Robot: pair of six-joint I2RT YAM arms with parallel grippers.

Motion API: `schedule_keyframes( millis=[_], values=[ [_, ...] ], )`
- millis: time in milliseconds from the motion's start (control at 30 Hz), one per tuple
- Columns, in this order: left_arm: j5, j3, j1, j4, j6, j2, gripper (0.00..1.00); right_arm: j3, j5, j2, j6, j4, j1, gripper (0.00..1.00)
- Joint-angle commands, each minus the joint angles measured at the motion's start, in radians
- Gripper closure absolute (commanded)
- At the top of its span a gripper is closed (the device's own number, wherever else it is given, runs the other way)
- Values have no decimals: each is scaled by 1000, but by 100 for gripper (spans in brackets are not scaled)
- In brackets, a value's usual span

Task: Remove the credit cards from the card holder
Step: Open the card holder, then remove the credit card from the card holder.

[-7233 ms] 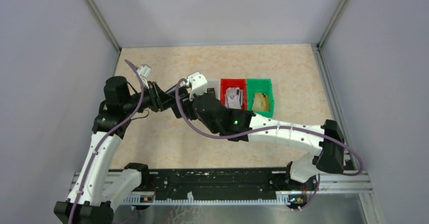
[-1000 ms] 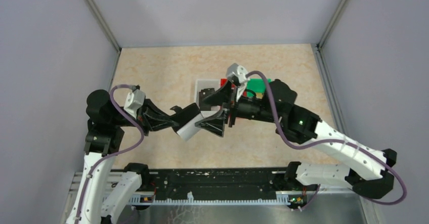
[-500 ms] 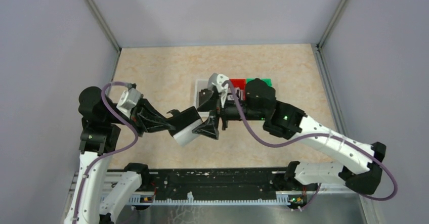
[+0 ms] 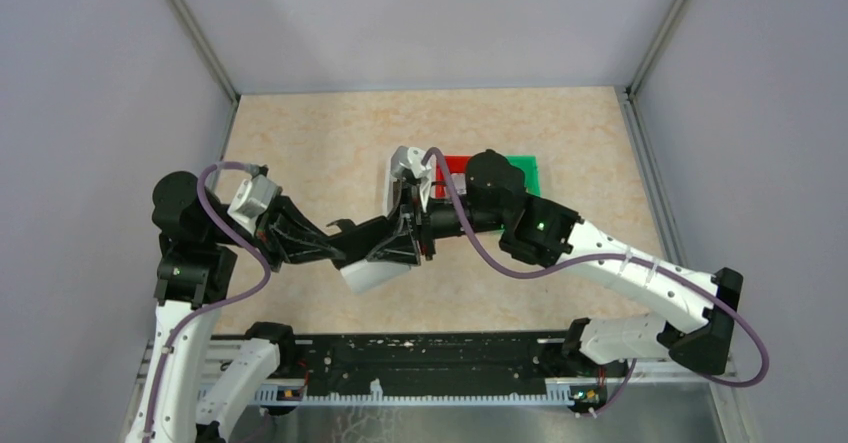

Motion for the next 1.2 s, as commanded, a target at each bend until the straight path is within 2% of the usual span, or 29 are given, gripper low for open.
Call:
schedule_keyframes(
  millis=[0, 33, 67, 200, 233, 300, 367, 433, 533, 633, 767, 867, 967, 1033, 1067, 1100, 1167],
  values=[
    [68, 32, -1, 24, 8, -4, 100, 15, 3, -70, -22, 44, -7, 77],
    [63, 33, -1, 24, 10, -4, 100, 13, 2, -75, -15, 56, -7, 91],
    [52, 33, -1, 23, 12, -5, 100, 13, -5, -77, -5, 70, -7, 100],
    [-11, 29, -1, 20, 19, -14, 100, 8, -21, -71, 47, 119, -8, 100],
    [-35, 23, -1, 18, 18, -21, 88, 7, -10, -71, 58, 129, -7, 100],
    [-79, 1, -1, 7, -6, -36, 44, 4, 30, -79, 93, 162, -8, 100],
    [-104, -38, -1, 12, -57, -61, 24, -7, 40, -90, 144, 218, -16, 100],
    [-132, -79, -1, 55, -141, -90, 20, -35, 33, -105, 210, 295, -21, 100],
    [-175, -144, -1, 226, -311, -129, 23, -74, 6, -109, 273, 389, -22, 100],
    [-210, -177, -1, 405, -475, -131, 31, -90, -7, -90, 305, 412, -22, 100],
    [-239, -175, -1, 479, -588, -111, 45, -108, -13, -69, 325, 428, -21, 100],
    [-252, -177, -1, 546, -675, -108, 48, -123, 0, -70, 329, 434, -22, 100],
    [-260, -169, -1, 553, -697, -112, 52, -132, 4, -72, 337, 457, -22, 100],
    [-272, -172, -1, 552, -697, -114, 62, -135, 4, -68, 349, 477, -22, 100],
    [-285, -173, -1, 549, -698, -114, 70, -136, 4, -65, 352, 483, -21, 100],
    [-299, -174, -1, 547, -702, -114, 74, -136, 5, -60, 355, 488, -21, 100],
    [-331, -170, -1, 538, -710, -109, 89, -133, 9, -51, 360, 491, -21, 100]
  ],
)
